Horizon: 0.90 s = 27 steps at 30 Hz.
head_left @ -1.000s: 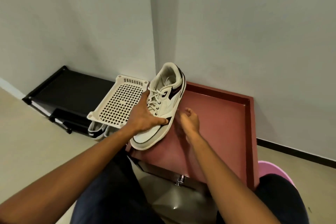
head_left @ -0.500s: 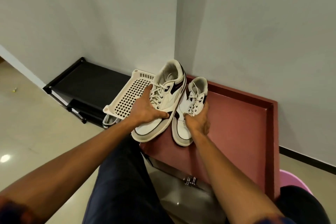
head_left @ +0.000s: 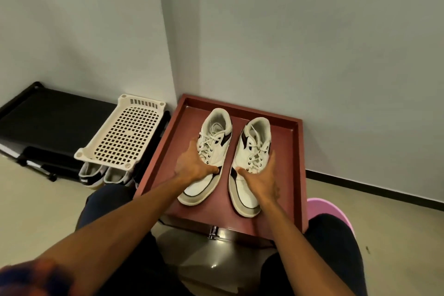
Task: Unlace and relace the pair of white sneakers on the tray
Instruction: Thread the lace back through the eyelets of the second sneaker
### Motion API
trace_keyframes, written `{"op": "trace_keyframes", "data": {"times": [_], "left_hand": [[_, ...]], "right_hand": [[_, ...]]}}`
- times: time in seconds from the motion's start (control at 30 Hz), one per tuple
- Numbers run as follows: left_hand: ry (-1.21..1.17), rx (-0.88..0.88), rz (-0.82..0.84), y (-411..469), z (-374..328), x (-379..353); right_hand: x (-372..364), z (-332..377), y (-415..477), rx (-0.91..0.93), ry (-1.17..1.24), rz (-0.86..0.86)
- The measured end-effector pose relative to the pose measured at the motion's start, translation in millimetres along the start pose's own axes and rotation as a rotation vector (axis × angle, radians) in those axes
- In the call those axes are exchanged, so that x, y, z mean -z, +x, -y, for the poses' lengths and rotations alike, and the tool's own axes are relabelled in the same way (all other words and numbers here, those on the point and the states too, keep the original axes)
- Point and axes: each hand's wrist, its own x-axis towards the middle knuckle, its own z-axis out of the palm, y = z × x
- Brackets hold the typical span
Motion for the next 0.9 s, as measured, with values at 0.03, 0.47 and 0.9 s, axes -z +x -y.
{"op": "trace_keyframes", "data": {"times": [0.03,0.47,0.9], "left_hand": [[0.01,0.006,0.003,0.6,-1.0,-7.6],[-0.326,-0.103,0.332,14.7,-18.1,-37.5],[-0.685,-0.066,-0.037,-0.4,-3.4,55.4]], "right_hand": [[-0.5,-0.1,-2.2,-0.011,-0.015,-0.011],[46.5,-18.0,16.8,-0.161,0.275,-0.109],[-35.2,107.4,-44.6,0.111,0.187,-0.102]]}}
